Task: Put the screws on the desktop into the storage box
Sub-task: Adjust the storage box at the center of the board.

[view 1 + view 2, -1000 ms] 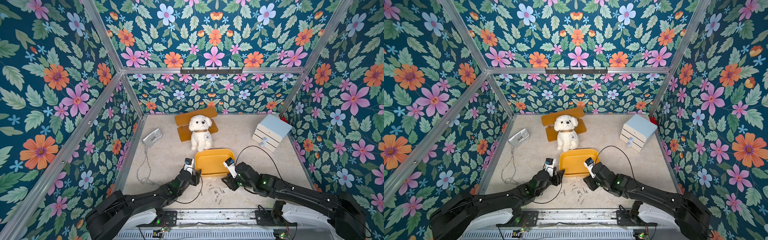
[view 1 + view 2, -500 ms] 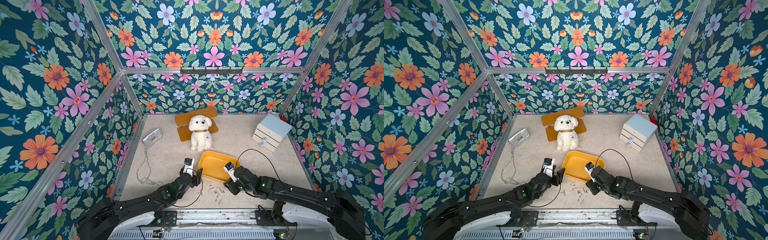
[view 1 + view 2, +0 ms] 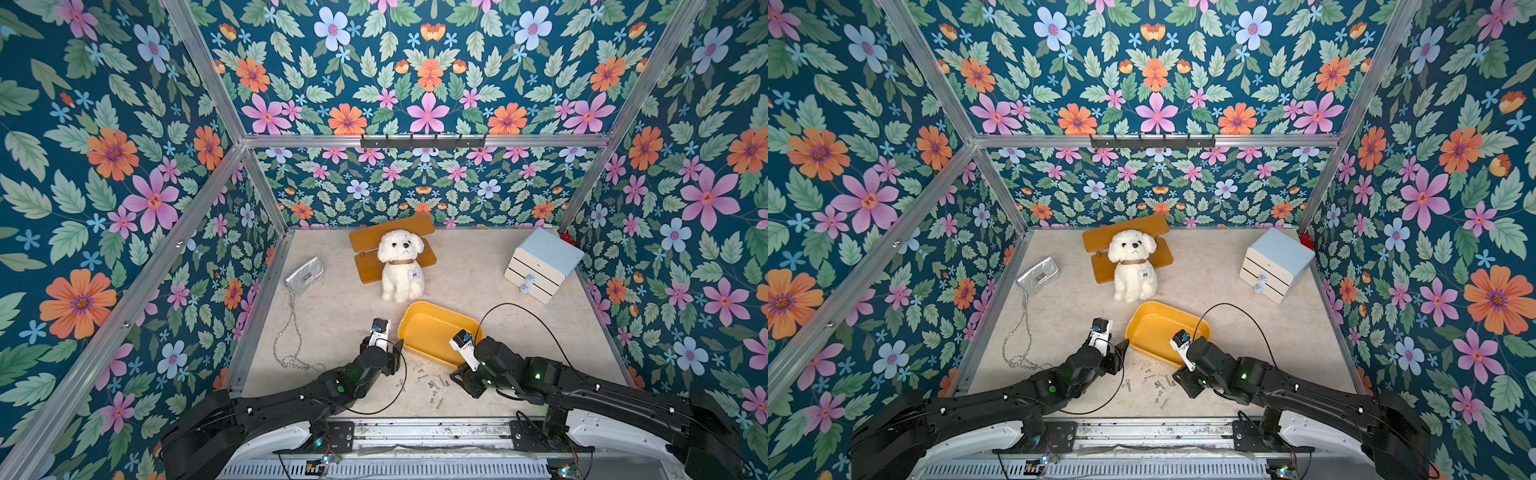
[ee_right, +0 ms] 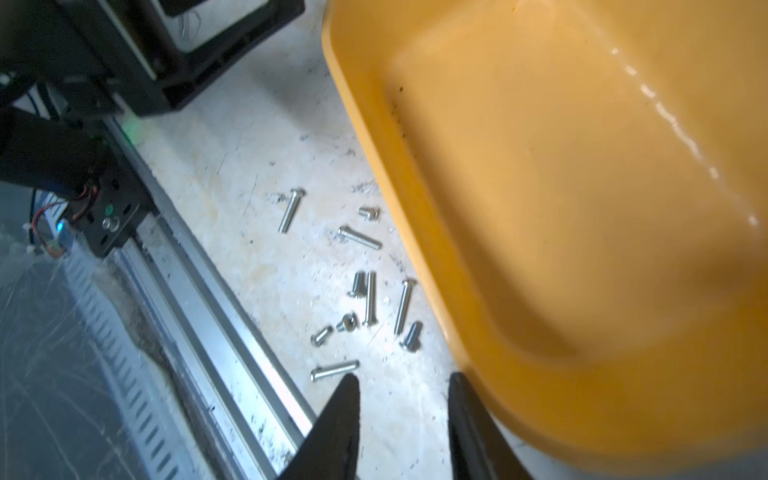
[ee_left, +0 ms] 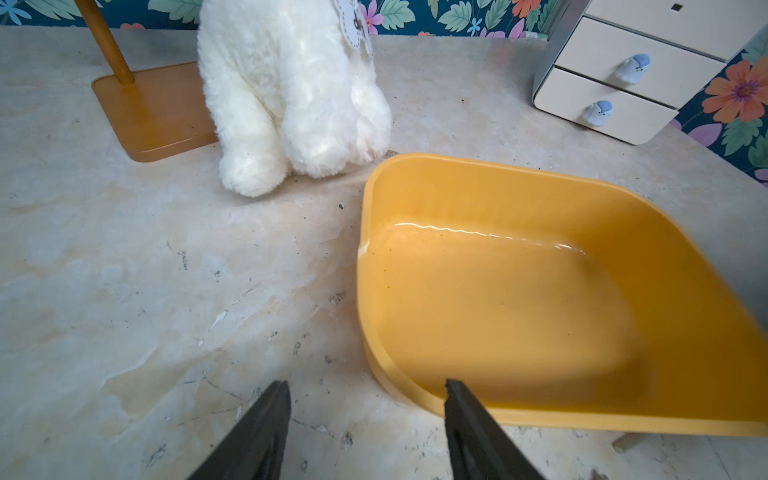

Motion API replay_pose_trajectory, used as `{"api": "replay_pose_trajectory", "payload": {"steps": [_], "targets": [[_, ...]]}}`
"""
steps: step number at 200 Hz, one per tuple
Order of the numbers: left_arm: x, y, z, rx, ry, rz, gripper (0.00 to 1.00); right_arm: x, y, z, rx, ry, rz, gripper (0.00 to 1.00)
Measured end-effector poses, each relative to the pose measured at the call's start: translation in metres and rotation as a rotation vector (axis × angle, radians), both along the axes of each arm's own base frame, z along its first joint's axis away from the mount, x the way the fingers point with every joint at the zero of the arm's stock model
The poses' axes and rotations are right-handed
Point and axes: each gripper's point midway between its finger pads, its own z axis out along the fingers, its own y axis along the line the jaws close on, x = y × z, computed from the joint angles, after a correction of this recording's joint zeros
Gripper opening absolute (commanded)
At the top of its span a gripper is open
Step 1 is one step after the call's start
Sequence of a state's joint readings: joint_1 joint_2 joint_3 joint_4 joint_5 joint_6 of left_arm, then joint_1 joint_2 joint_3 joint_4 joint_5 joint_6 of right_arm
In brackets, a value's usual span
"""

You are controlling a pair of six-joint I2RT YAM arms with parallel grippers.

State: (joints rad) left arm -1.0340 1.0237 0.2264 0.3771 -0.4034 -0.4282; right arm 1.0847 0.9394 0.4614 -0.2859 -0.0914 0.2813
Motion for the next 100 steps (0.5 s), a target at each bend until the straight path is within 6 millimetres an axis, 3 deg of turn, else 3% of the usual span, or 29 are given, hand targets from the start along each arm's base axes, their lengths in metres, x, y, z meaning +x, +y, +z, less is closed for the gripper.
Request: {"api": "replay_pose_trajectory", "payload": {"steps": [55,100], "targets": [[0.001,-0.006,0.000,-0.026,-0.005,-0.013,0.67,-0.016,0.001,-0.015,0.033,0.113,-0.014,0.38],[-0.004,-0.002,-0.007,-0.034,0.006,-0.017,0.68,0.007,-0.002,-0.041,-0.097,0.106,-0.140,0.39]]}}
